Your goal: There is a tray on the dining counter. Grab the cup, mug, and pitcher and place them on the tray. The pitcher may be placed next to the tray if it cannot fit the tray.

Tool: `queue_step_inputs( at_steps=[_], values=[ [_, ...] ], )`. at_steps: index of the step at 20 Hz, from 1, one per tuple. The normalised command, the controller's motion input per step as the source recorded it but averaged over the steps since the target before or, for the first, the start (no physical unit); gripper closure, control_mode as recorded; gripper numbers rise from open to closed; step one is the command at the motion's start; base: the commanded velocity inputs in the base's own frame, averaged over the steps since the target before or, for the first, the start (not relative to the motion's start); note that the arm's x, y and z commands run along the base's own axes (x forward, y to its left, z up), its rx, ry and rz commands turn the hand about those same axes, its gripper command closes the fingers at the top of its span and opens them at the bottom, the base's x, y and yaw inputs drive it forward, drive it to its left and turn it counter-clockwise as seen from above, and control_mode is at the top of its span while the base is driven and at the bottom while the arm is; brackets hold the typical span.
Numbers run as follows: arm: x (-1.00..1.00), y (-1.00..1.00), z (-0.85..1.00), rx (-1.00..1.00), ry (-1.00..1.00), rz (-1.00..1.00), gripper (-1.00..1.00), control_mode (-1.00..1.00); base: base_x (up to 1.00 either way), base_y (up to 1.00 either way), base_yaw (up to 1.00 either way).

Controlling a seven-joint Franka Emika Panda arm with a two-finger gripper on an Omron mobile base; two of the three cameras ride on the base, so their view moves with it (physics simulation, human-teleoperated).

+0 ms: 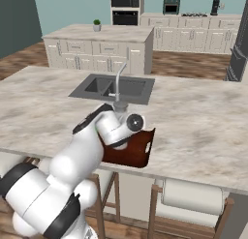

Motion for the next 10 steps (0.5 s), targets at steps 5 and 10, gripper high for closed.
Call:
queue_step_inputs(
  at_steps=[5,10],
  values=[
    [0.29,0.0,0.0,0.0,0.0,0.0,1.0,-1.0,0.0,0.0,0.0],
    [0.26,0.0,-0.06,0.0,-0.03,0.0,1.0,-1.0,0.0,0.0,0.0]
  ],
)
